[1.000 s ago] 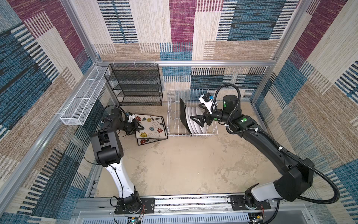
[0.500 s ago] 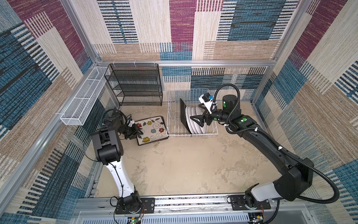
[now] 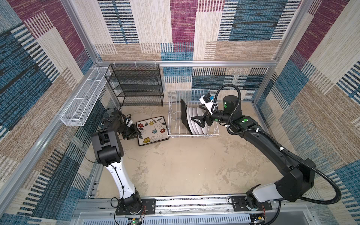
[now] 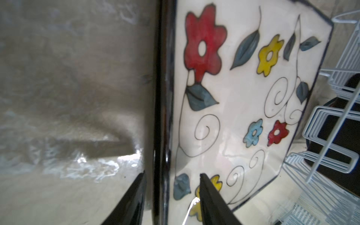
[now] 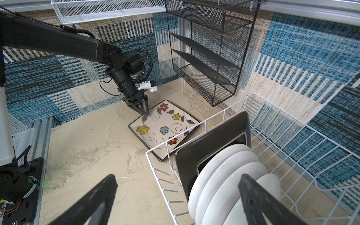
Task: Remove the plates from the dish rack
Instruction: 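Set the flowered plate flat on the table and open the left gripper, then move the left gripper back to the rack toward the dark square plate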
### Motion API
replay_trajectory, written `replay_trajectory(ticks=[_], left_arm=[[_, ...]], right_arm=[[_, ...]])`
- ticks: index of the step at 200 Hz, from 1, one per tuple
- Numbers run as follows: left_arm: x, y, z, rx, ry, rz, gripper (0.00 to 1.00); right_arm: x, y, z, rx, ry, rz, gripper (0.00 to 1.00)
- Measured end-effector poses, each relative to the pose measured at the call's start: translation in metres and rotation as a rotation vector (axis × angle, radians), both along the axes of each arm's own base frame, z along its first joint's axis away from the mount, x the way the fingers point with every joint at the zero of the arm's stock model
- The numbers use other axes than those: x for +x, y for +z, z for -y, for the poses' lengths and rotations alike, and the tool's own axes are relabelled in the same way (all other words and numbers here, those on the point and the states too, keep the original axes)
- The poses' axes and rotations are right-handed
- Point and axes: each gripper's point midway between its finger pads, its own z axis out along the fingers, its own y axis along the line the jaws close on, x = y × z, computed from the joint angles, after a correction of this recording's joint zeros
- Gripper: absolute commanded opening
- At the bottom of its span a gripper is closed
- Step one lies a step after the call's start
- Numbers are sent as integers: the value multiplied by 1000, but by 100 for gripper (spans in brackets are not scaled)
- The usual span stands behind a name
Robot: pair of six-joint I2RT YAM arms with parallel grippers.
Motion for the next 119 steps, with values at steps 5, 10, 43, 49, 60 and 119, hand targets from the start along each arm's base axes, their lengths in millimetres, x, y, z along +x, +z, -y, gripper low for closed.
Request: replay_trajectory(ticks=[5, 10, 43, 49, 60, 119], left_arm=[[0, 1, -1, 6, 2, 0, 51], [0, 2, -2, 8, 6, 1, 52], [3, 20, -6, 38, 23, 33, 55], [3, 24, -6, 40, 24, 41, 55], [4, 32, -5, 43, 32, 55, 55], [4, 99, 18, 66, -1, 212, 63]], right_arm=[[0, -1, 0, -1, 0, -1, 100], [1, -1, 0, -1, 0, -2, 100], [4, -1, 2, -8, -22, 2, 100], [5, -1, 3, -10, -30, 4, 100], [6, -1, 5, -13, -45, 8, 100], [17, 0, 15, -15, -140, 18, 100]])
